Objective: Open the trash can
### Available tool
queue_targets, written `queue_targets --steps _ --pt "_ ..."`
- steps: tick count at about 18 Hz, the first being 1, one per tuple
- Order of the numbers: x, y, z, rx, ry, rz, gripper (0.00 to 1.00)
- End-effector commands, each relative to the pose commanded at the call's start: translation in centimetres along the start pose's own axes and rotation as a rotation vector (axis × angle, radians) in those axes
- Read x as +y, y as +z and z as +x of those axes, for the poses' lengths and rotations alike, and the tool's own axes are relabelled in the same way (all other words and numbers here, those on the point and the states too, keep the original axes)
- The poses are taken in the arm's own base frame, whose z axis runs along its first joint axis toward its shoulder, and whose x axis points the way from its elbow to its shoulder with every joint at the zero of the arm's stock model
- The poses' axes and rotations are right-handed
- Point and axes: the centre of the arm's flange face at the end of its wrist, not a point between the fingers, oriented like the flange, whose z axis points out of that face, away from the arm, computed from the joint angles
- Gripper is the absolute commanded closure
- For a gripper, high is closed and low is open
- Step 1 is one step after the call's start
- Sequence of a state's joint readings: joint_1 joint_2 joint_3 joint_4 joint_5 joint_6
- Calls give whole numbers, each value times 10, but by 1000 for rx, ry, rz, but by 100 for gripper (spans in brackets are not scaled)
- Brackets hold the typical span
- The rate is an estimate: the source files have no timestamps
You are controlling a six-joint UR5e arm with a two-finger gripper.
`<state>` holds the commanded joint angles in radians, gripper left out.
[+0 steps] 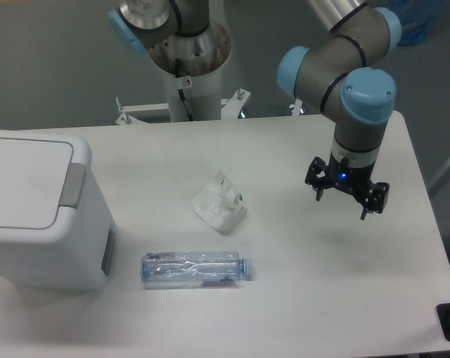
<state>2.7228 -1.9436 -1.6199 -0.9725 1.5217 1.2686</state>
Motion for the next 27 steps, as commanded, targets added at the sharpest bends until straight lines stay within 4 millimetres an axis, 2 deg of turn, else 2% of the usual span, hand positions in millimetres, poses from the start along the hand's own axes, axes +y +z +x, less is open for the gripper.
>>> queue_targets --steps 15,18,19,21,24,27 --pt "0 0 0 -5 -6 5 0" --pt "1 7 12 -15 -65 47 0" --pt "-4 0 13 -16 -104 93 0" --pt "-14 -31 15 -21 -209 196 0" --pt "-31 -65 28 8 -383 304 0" --pt "-64 -87 52 40 -387 380 0"
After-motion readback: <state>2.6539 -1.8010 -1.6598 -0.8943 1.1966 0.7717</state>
